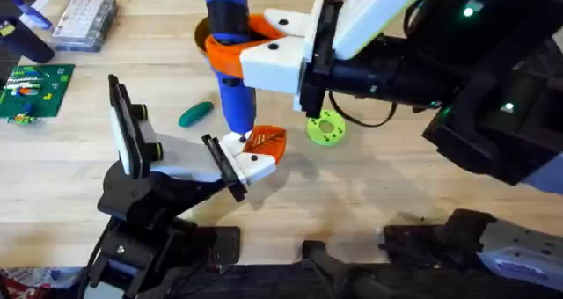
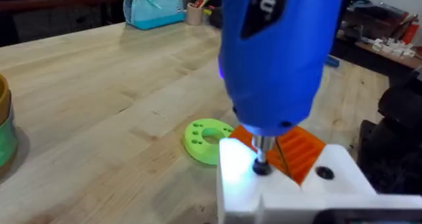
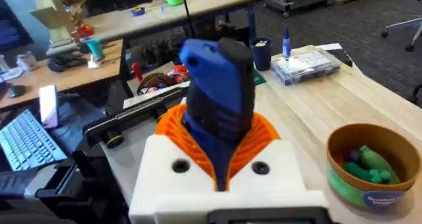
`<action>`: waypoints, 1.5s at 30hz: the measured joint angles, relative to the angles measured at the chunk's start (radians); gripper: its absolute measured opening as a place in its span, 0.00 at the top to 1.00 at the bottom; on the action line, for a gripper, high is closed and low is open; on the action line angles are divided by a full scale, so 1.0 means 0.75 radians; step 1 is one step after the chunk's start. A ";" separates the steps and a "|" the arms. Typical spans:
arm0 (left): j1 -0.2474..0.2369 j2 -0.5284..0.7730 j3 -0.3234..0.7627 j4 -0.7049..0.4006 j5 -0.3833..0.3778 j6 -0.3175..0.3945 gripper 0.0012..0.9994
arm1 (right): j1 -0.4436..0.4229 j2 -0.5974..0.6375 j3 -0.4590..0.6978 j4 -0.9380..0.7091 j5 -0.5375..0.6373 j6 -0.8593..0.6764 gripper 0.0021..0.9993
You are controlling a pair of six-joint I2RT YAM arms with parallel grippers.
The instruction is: Pick up the gripper from the table and insert it into the empty holder that is missing its gripper. Then pick up a screw, insert it into the mounting hole, and use the screwdriver to tighten it. Finally, clean up the table by picking up the vegetable and placing it into the bucket.
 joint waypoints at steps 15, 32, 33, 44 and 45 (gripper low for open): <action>0.000 0.000 0.000 0.000 -0.001 0.001 0.99 | -0.035 -0.017 0.000 -0.031 -0.023 0.001 0.95; 0.000 0.000 0.000 0.001 -0.005 0.001 0.99 | -0.050 -0.019 -0.001 0.197 -0.056 -0.026 0.95; 0.000 0.000 0.000 0.001 -0.005 0.001 0.99 | -0.051 -0.021 0.000 0.205 -0.058 -0.025 0.95; 0.000 0.000 0.000 0.001 -0.005 0.001 0.99 | -0.056 -0.027 0.165 -0.035 -0.062 -0.037 0.95; 0.000 0.000 0.000 0.001 -0.005 0.002 0.99 | -0.056 -0.027 0.181 -0.047 -0.069 -0.038 0.95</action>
